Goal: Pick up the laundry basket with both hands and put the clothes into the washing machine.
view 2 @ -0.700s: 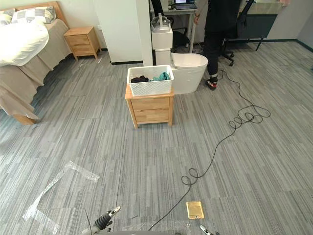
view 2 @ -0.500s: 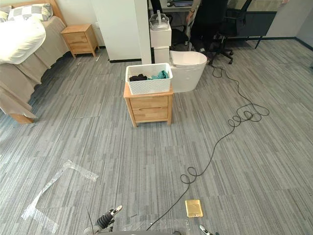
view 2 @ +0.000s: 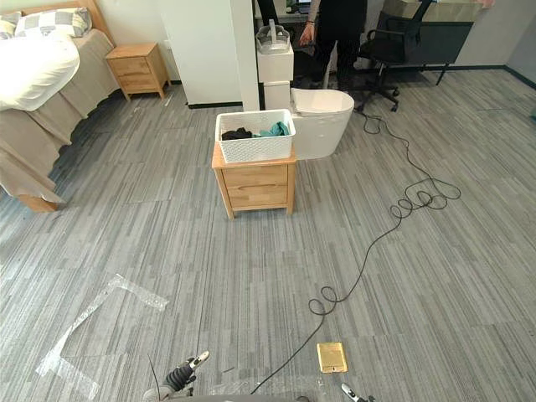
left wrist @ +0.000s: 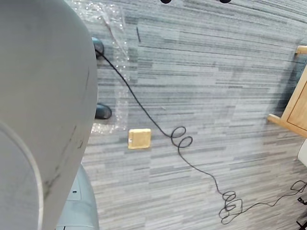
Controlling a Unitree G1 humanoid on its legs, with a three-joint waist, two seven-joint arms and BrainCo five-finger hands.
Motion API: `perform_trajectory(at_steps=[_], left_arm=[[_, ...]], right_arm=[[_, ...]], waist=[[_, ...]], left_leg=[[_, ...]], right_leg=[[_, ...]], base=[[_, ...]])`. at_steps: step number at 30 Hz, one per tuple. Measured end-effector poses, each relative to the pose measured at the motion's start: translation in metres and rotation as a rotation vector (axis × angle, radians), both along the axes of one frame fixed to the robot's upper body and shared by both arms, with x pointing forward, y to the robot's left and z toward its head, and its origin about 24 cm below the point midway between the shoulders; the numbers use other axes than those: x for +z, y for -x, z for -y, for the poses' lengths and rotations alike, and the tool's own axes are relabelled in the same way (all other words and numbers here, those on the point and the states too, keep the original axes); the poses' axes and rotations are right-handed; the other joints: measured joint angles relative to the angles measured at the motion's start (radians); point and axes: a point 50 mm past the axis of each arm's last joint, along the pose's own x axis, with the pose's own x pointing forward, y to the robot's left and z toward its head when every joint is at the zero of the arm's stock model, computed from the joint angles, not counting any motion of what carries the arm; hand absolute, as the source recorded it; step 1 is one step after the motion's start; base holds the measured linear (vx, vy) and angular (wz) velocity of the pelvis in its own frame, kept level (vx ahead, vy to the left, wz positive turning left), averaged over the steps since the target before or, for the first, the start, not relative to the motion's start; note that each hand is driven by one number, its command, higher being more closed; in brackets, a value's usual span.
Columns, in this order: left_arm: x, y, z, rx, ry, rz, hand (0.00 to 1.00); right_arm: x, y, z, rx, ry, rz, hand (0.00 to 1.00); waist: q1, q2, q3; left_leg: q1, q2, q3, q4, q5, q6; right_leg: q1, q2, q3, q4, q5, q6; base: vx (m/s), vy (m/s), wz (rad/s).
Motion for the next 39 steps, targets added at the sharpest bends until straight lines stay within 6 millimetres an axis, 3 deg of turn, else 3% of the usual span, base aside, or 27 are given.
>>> perform_trajectory(at_steps=[19, 22, 24, 25, 28, 30, 31, 33, 34, 35, 37, 38, 39], left_arm=[[0.001, -0.006, 0.001, 0.023, 0.011, 0.02, 0.0], [0.004, -0.014, 0.0, 0.018, 0.008, 0.041, 0.0], [0.004, -0.018, 0.002, 0.017, 0.012, 0.05, 0.0], [0.006, -0.021, 0.0, 0.018, 0.008, 0.064, 0.0], [0.006, -0.02, -0.001, 0.037, 0.01, 0.059, 0.0], [0.005, -0.02, 0.001, 0.042, 0.017, 0.058, 0.0], [0.006, -0.023, 0.003, 0.044, 0.023, 0.066, 0.0], [0.009, -0.034, 0.006, 0.044, 0.031, 0.09, 0.0], [0.009, -0.036, 0.004, 0.071, 0.035, 0.097, 0.0], [0.008, -0.032, 0.005, 0.097, 0.047, 0.089, 0.0], [0.007, -0.028, 0.004, 0.155, 0.059, 0.081, 0.0], [0.006, -0.025, 0.001, 0.188, 0.06, 0.08, 0.0], [0.006, -0.02, -0.005, 0.235, 0.058, 0.077, 0.0]], right_arm=[[0.001, -0.005, 0.001, 0.01, 0.0, 0.014, 0.0], [0.002, -0.014, 0.002, 0.012, 0.006, 0.035, 0.0], [0.002, -0.011, 0.001, 0.01, 0.003, 0.031, 0.0], [0.002, -0.011, -0.001, 0.016, 0.0, 0.037, 0.0], [0.002, -0.009, -0.001, -0.03, -0.008, 0.053, 0.0], [0.001, -0.009, -0.002, -0.038, -0.014, 0.054, 0.0], [0.001, -0.009, -0.004, -0.042, -0.019, 0.054, 0.0], [-0.001, -0.003, -0.007, -0.069, -0.034, 0.038, 0.0], [-0.001, 0.003, -0.005, -0.106, -0.039, 0.023, 0.0], [-0.001, 0.004, -0.003, -0.151, -0.04, 0.029, 0.0], [-0.001, 0.008, 0.0, -0.237, -0.037, 0.038, 0.0], [-0.001, 0.009, 0.0, -0.258, -0.039, 0.039, 0.0], [-0.001, 0.012, -0.001, -0.273, -0.04, 0.036, 0.0]], waist=[[0.001, 0.002, 0.01], [-0.002, 0.005, 0.061], [-0.001, -0.009, 0.08], [-0.002, -0.015, 0.091], [-0.004, -0.009, 0.114], [-0.028, -0.005, 0.114], [-0.05, 0.011, 0.109], [-0.058, 0.008, 0.118], [-0.056, 0.009, 0.124], [-0.054, 0.022, 0.124], [-0.049, 0.025, 0.125], [-0.051, 0.03, 0.122], [-0.054, 0.036, 0.12]], left_leg=[[-0.026, 0.002, 0.039, -0.02, -0.002, 0.004], [-0.026, -0.009, 0.024, 0.012, -0.024, 0.024], [-0.017, -0.04, 0.005, 0.025, -0.06, 0.033], [0.001, -0.055, -0.004, 0.048, -0.091, 0.051], [0.067, -0.045, -0.01, 0.069, -0.135, 0.07], [0.092, -0.009, -0.016, 0.074, -0.167, 0.059], [0.096, 0.022, -0.043, 0.073, -0.183, 0.041], [0.115, 0.061, -0.071, 0.049, -0.2, 0.016], [0.15, 0.103, -0.076, 0.027, -0.217, 0.006], [0.148, 0.135, -0.085, 0.068, -0.207, -0.003], [0.123, 0.169, -0.093, 0.218, -0.152, -0.036], [0.096, 0.182, -0.099, 0.306, -0.128, -0.025], [0.003, 0.207, -0.119, 0.546, -0.036, -0.016]], right_leg=[[-0.052, 0.004, 0.036, 0.004, 0.0, 0.0], [-0.151, -0.032, 0.012, 0.262, -0.141, 0.045], [-0.281, -0.114, -0.056, 0.604, -0.228, 0.07], [-0.376, -0.173, -0.08, 0.816, -0.225, 0.052], [-0.473, -0.213, -0.099, 1.004, -0.251, 0.042], [-0.5, -0.211, -0.141, 0.888, -0.256, 0.032], [-0.516, -0.209, -0.176, 0.753, -0.244, 0.035], [-0.545, -0.206, -0.178, 0.526, -0.147, 0.043], [-0.539, -0.182, -0.182, 0.476, -0.035, 0.026], [-0.545, -0.135, -0.14, 0.533, -0.071, -0.035], [-0.513, -0.111, -0.154, 0.596, -0.117, -0.067], [-0.487, -0.101, -0.169, 0.596, -0.133, -0.083], [-0.41, -0.071, -0.187, 0.554, -0.163, -0.095]], base=[[0.0, 0.0, -0.06], [0.0, 0.03, 0.2], [-0.03, 0.049, 0.24], [0.03, 0.049, 0.15], [0.26, 0.014, 0.02], [0.35, -0.073, 0.23], [0.43, -0.18, 0.64], [0.48, -0.248, 0.56], [0.55, -0.299, 0.33], [0.57, -0.318, 0.29], [0.61, -0.351, 0.08], [0.78, -0.453, 0.12], [0.54, -0.293, 0.14]])
